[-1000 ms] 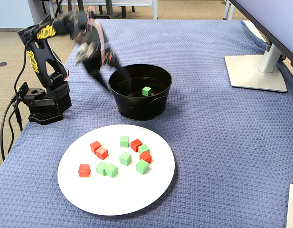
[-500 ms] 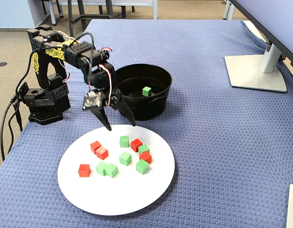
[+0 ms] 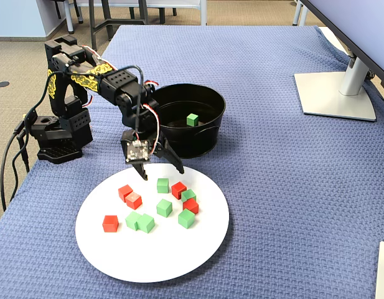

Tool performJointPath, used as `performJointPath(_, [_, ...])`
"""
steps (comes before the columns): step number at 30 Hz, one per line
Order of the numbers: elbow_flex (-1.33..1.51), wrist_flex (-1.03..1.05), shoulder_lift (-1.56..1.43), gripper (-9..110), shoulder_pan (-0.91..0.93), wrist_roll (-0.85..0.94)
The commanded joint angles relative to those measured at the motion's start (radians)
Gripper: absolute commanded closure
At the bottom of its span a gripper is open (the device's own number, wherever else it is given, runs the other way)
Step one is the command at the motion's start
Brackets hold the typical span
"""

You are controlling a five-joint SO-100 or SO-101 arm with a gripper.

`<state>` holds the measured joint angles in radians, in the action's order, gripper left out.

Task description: Pick up the green cubes from the white plate and place them in the black recipient

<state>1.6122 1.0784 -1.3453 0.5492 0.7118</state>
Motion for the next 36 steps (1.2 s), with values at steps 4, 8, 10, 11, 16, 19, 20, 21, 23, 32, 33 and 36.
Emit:
performJointPath(4, [-0.066, -0.061, 0.032, 66, -0.037, 0.006])
performJointPath(8, [-0.071, -0.087, 0.054, 71, -0.040, -0.002])
performJointPath(10, [-0.084, -0.089, 0.075, 72, -0.040, 0.000])
performJointPath(11, [-0.091, -0.089, 0.083, 73, -0.040, 0.000])
performJointPath(16, [-0.109, -0.089, 0.103, 73, -0.040, 0.003])
performJointPath(19, [-0.126, -0.089, 0.121, 74, -0.037, 0.005])
performJointPath(20, [-0.129, -0.089, 0.123, 76, -0.037, 0.005])
performJointPath(21, [-0.129, -0.091, 0.123, 78, -0.035, 0.005])
performJointPath(23, [-0.124, -0.092, 0.121, 90, -0.035, 0.008])
performJointPath(32, [-0.058, -0.133, 0.037, 101, -0.029, -0.011])
performJointPath(33, [-0.038, -0.133, 0.000, 101, -0.028, -0.012])
performJointPath(36, [-0.005, -0.091, -0.160, 101, -0.002, -0.028])
